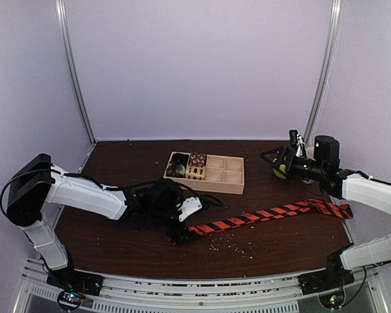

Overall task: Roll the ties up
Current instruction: Adjust the tie at the center of the board.

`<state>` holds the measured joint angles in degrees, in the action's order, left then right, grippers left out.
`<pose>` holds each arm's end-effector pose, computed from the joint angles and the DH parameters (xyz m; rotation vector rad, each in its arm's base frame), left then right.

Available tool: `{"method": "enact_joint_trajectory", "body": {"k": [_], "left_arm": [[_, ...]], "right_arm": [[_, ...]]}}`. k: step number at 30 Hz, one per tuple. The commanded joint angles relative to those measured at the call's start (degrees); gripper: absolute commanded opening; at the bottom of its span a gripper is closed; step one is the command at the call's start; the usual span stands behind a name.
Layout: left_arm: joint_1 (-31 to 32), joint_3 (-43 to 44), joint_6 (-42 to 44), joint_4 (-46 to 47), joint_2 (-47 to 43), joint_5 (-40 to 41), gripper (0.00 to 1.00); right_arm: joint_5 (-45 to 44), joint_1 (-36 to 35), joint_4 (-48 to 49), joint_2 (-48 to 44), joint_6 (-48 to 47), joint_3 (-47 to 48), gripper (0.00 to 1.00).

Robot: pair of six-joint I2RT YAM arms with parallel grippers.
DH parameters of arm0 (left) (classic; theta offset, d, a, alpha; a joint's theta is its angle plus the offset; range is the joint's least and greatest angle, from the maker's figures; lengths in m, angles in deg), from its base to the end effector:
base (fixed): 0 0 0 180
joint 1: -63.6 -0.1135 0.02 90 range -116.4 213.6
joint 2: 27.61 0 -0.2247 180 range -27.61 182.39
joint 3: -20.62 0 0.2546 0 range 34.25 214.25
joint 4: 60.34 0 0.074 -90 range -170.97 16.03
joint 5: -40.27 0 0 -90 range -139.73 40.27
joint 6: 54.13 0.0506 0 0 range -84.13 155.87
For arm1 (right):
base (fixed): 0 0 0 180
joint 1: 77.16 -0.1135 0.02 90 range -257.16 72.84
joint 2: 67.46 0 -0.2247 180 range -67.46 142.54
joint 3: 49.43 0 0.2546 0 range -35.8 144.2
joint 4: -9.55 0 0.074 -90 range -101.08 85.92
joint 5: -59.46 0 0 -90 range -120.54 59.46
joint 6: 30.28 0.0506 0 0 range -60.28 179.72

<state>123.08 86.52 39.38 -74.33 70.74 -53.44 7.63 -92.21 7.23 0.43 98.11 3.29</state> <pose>0.1766 -0.3060 0.1090 1.3056 2.0703 -0.5289 0.2716 0.1054 0.2209 -0.0899 2.0050 1.2427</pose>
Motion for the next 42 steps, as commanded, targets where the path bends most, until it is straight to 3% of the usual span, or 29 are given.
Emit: {"method": "enact_joint_trajectory", "body": {"k": [1, 4, 7, 12, 19, 23, 27, 32, 35, 37, 42], "left_arm": [[-0.26, -0.37, 0.3, -6.49, -0.11, -0.22, 0.98], [-0.16, 1.19, 1.0, -9.27, 2.1, 0.44, 0.98], [-0.43, 3.42, 1.74, -12.75, 4.92, 6.2, 0.98], [-4.32, 5.45, 2.63, -12.4, 7.1, 10.89, 0.97], [-9.09, 7.84, 5.67, -8.59, 8.93, 9.62, 0.92], [-9.73, 3.52, 5.75, -4.41, 3.27, 2.38, 0.92], [-11.17, -6.21, -4.38, 5.62, -8.39, -3.75, 0.94], [-12.48, -13.47, -20.4, 9.95, -16.09, -1.98, 0.87], [-13.75, -17.11, -28.4, 12.47, -17.95, -2.56, 0.83], [-15.28, -19.04, -33.38, 17.03, -17.55, -5.13, 0.79], [-15.4, -15.63, -34.34, 13.57, -14.82, -4.89, 0.77]], "right_arm": [[6.26, -1.15, 6.88, 0.66, 2.35, 0.06, 1.0], [6.62, -1.3, 6.49, 1.52, 2.34, 0.37, 1.0], [6.62, -1.3, 5.89, 2.09, 2.5, 0.4, 1.0], [6.78, -1.56, 5.66, 2.5, 2.94, 0.04, 1.0], [4.63, -4.82, 1.68, 3.79, 1.01, 1.12, 0.99], [2.44, -8.68, -0.75, 6.18, -0.11, 3.26, 0.96], [-0.12, -14.3, -2.37, 9.71, -0.37, 6.67, 0.9], [-1.83, -21.43, -2.88, 17.57, 0.48, 11.57, 0.74], [-3.02, -24.6, -4.32, 23.57, 0.26, 14.75, 0.58], [-2.68, -25.22, -3.86, 25.87, 0.55, 15.79, 0.54], [-2.01, -25.34, -8.16, 25.51, -1.62, 15.9, 0.47]]}}
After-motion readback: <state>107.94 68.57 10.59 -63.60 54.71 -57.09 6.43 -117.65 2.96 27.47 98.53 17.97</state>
